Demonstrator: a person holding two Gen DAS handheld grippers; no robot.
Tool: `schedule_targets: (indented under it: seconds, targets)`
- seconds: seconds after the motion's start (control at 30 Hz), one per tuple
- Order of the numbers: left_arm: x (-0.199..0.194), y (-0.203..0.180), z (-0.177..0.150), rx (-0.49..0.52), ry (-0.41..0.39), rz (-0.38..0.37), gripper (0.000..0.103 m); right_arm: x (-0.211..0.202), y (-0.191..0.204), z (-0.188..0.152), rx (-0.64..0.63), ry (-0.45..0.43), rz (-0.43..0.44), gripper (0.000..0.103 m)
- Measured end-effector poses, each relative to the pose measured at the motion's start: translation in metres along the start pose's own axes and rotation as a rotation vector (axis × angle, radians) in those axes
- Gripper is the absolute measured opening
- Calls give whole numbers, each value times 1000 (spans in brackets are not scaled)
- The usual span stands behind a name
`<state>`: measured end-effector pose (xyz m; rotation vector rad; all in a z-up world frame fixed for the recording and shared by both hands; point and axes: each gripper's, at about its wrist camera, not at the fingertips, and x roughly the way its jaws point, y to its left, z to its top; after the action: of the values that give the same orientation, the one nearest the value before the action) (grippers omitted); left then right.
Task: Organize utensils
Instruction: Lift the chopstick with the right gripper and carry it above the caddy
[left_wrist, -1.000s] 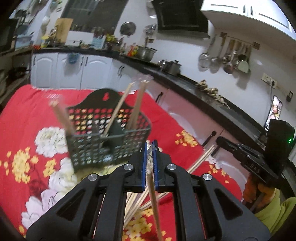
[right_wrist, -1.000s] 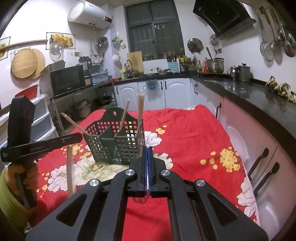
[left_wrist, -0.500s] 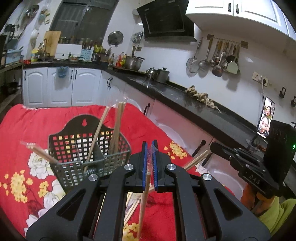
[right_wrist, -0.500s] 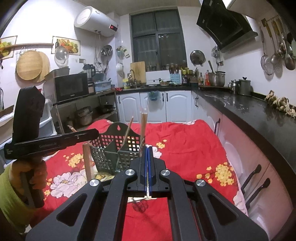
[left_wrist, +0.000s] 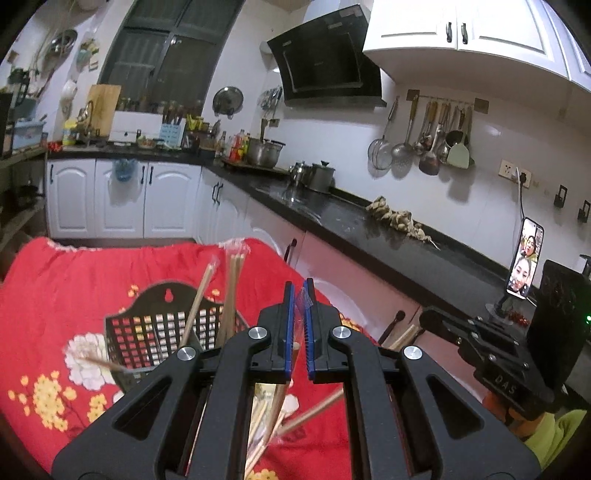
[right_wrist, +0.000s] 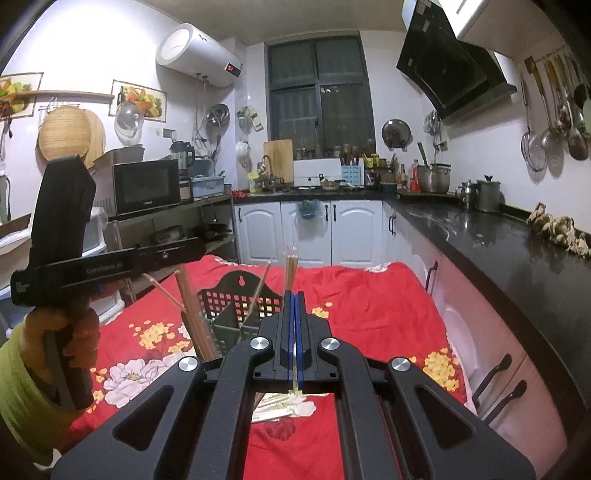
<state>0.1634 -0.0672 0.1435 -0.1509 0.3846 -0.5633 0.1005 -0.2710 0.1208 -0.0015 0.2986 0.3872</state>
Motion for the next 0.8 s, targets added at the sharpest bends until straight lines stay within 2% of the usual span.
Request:
schedule_targets:
  seconds: [0.5,0.8]
  targets:
    - [-9,-6,37,54,-79,52,2,9,10,25,-30,-40,32,1]
    - [-18,6,63,46,-147,102,2,16,20,50,-52,-88,48,1]
